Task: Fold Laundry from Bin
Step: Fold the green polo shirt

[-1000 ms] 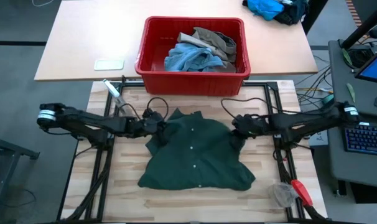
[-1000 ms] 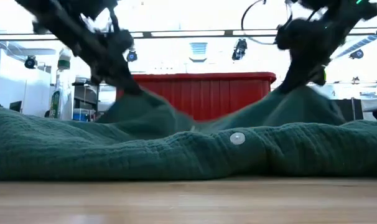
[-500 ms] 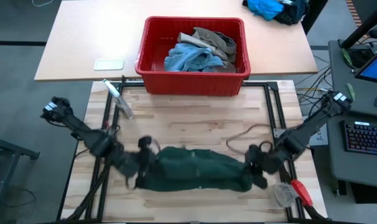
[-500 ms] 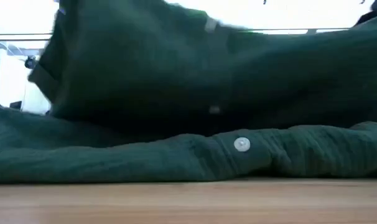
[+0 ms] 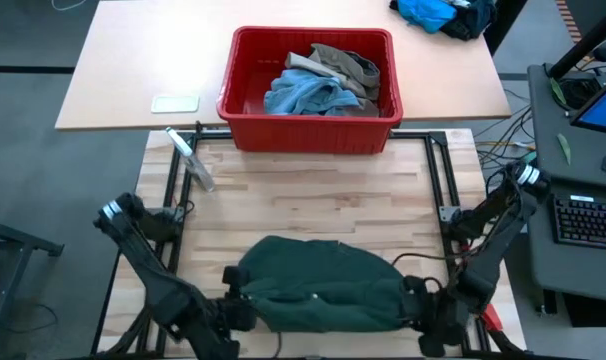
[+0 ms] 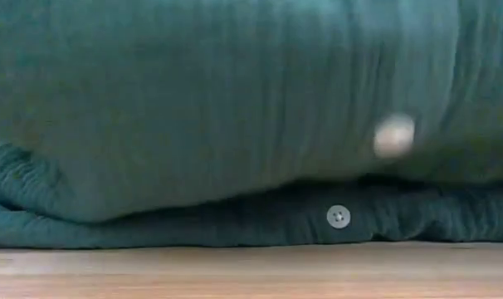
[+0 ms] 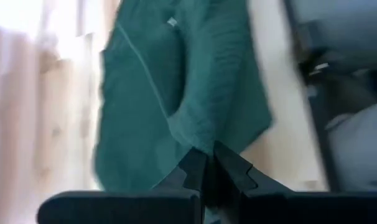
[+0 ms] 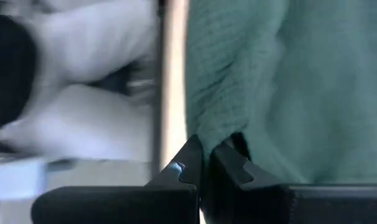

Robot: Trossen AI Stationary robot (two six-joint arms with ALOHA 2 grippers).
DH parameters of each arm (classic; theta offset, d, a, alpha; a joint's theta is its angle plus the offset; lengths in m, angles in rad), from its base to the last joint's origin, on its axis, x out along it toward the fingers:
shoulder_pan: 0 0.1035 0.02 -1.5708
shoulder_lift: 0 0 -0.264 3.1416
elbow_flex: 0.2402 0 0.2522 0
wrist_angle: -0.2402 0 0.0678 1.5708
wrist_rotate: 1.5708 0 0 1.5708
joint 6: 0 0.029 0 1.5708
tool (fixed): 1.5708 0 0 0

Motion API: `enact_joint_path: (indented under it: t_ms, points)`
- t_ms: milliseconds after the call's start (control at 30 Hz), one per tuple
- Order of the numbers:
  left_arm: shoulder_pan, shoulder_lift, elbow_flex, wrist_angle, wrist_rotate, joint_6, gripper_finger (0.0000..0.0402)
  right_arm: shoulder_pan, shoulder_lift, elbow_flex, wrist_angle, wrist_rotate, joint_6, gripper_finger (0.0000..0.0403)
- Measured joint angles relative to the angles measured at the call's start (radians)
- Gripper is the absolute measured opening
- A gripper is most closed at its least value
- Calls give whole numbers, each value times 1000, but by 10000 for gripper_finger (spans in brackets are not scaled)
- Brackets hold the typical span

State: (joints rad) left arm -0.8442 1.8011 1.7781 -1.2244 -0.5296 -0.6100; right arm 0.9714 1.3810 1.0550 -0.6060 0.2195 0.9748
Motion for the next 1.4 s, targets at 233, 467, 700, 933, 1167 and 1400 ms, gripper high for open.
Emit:
enact_joint_path:
  t_ms: [233,467,700,933,1167,1400]
  points:
    - [90,126,139,-261,-96,-57,0,-47,134,186,-553,230,250,9]
    - [231,132,68,-348,-311,-23,0,-120,207,194,-872,281,530,9]
    - [429,117,-73,-340,-435,80,0,-235,236,139,-869,341,526,9]
    - [620,117,-230,-334,-430,104,0,-342,258,111,-863,402,440,9]
    - [761,113,-335,-309,-463,100,2,-426,256,96,-848,518,420,9]
    - [830,113,-351,-222,-475,168,40,-486,257,95,-841,563,375,9]
